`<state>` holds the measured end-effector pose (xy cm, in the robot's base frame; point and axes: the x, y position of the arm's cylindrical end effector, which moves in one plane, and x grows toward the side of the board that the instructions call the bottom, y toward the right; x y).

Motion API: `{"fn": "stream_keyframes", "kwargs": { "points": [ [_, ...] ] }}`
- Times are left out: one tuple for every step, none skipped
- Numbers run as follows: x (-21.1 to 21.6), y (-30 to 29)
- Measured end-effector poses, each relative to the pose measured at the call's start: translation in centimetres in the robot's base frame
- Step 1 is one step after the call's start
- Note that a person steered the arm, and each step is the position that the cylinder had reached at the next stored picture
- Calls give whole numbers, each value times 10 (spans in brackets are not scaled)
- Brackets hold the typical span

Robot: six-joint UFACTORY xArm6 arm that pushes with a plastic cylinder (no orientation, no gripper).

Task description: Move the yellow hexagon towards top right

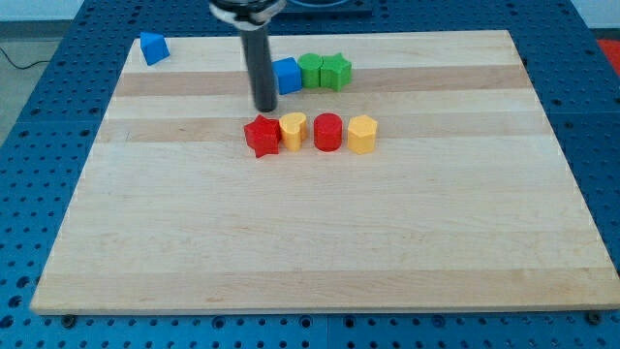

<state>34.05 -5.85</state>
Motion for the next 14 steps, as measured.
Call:
{"fn": "stream_keyframes", "kwargs": {
  "points": [
    [0,68],
    [5,135],
    [47,170],
    [79,166],
    [88,135],
    [89,100],
    [80,101],
    [50,128],
    [45,149],
    [66,149],
    [84,143],
    [77,106],
    [52,70],
    [42,36]
  ]
}}
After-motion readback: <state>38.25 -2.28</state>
